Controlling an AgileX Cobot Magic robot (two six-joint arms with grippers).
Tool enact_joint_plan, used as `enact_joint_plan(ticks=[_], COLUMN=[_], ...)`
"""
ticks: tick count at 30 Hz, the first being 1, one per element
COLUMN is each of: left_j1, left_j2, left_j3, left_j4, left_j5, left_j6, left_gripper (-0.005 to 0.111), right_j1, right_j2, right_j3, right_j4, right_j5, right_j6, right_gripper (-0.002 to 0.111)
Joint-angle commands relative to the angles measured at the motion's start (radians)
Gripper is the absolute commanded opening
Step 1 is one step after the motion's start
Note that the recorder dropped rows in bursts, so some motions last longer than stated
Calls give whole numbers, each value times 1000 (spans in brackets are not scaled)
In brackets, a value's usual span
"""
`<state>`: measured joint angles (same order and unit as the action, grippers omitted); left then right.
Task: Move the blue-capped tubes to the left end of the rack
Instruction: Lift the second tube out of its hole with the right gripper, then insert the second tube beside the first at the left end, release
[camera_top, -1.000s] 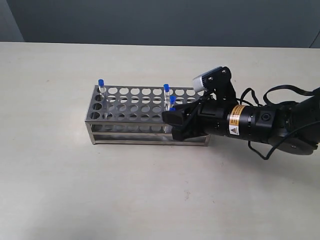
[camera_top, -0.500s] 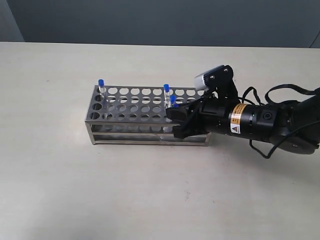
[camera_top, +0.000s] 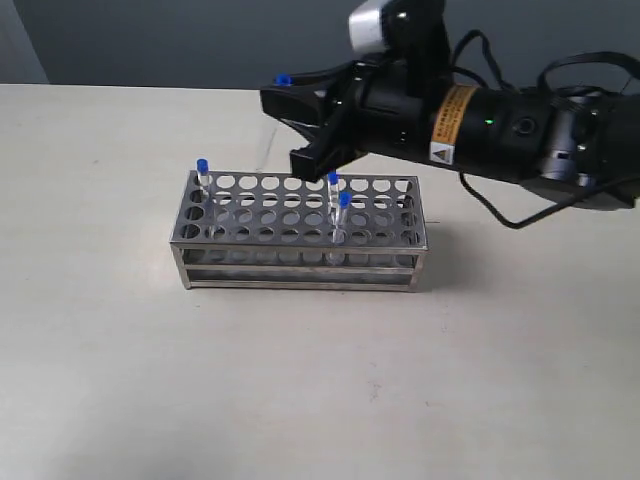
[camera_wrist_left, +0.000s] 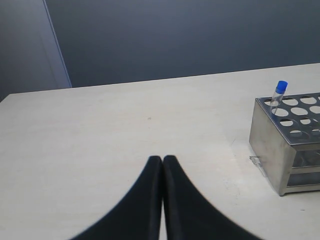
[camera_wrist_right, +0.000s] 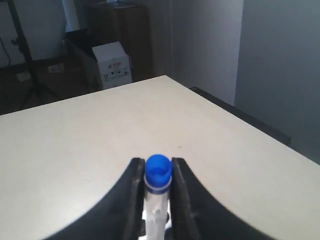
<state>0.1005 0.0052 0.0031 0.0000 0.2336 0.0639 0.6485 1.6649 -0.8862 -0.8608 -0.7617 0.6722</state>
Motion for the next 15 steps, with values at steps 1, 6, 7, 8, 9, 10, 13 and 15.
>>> enact_joint_plan(ticks=[1, 6, 7, 8, 9, 10, 13, 15], left_j1=[-4, -4, -4, -4, -4, -4, -4, -4], left_j2=[-5, -5, -5, -5, -5, -5, -5, -5], left_j3=[-3, -3, -3, -3, -3, -3, -3, -3], left_j4=[0, 0, 0, 0, 0, 0, 0, 0], left_j5=[-2, -2, -2, -2, -2, -2, -2, -2], left_j6=[0, 0, 0, 0, 0, 0, 0, 0], left_gripper=[1, 1, 1, 1, 1, 1, 1, 1], right_j1=[99, 161, 161, 161, 161, 161, 161, 161], right_j2=[115, 268, 288, 305, 319, 329, 349, 359], right_j3=[-114, -273, -296, -316, -327, -337, -360, -367], right_j4=[-10, -12, -13, -13, -13, -13, -13, -13], right_j5=[27, 135, 153, 157, 159, 171, 199, 204], right_j6=[-3, -16, -18, -18, -23, -31, -44, -49], right_gripper=[-1, -1, -1, -1, -1, -1, -1, -1])
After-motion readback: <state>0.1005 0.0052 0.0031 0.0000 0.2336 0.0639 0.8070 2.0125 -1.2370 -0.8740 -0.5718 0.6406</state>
